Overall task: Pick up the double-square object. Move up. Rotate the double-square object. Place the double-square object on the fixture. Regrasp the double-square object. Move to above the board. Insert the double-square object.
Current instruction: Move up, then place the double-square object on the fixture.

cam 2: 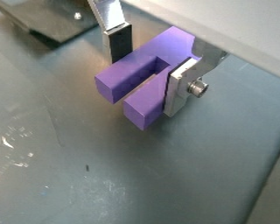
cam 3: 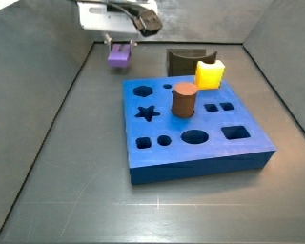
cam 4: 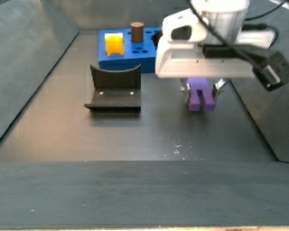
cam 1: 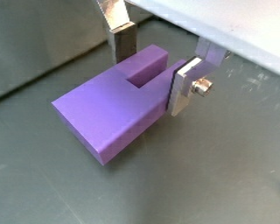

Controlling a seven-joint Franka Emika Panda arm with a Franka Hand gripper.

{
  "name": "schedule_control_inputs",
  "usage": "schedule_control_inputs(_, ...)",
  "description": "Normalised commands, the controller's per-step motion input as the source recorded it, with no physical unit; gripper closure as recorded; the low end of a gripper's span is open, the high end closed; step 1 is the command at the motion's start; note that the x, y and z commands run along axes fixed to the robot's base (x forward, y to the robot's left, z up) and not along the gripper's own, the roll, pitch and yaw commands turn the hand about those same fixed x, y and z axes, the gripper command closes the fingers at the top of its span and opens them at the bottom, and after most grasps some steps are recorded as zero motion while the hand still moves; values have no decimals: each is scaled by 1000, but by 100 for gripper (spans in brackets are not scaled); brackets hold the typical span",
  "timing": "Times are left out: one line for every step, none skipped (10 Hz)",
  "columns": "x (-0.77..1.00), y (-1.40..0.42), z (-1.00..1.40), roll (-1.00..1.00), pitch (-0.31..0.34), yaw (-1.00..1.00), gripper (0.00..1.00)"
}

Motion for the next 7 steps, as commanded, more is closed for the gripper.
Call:
schedule_control_inputs(-24,8,627,56,57,-18,100)
schedule_control_inputs(-26,7,504,72,58,-21,100)
schedule_control_inputs(-26,7,382,84,61,-17,100)
schedule_control_inputs(-28,6,261,96,59,-11,100)
schedule_control_inputs(0,0,1000,0,0,0,100)
schedule_control_inputs(-1,1,1000,12,0,2,100)
schedule_control_inputs(-13,6,1000,31,17,-5,100)
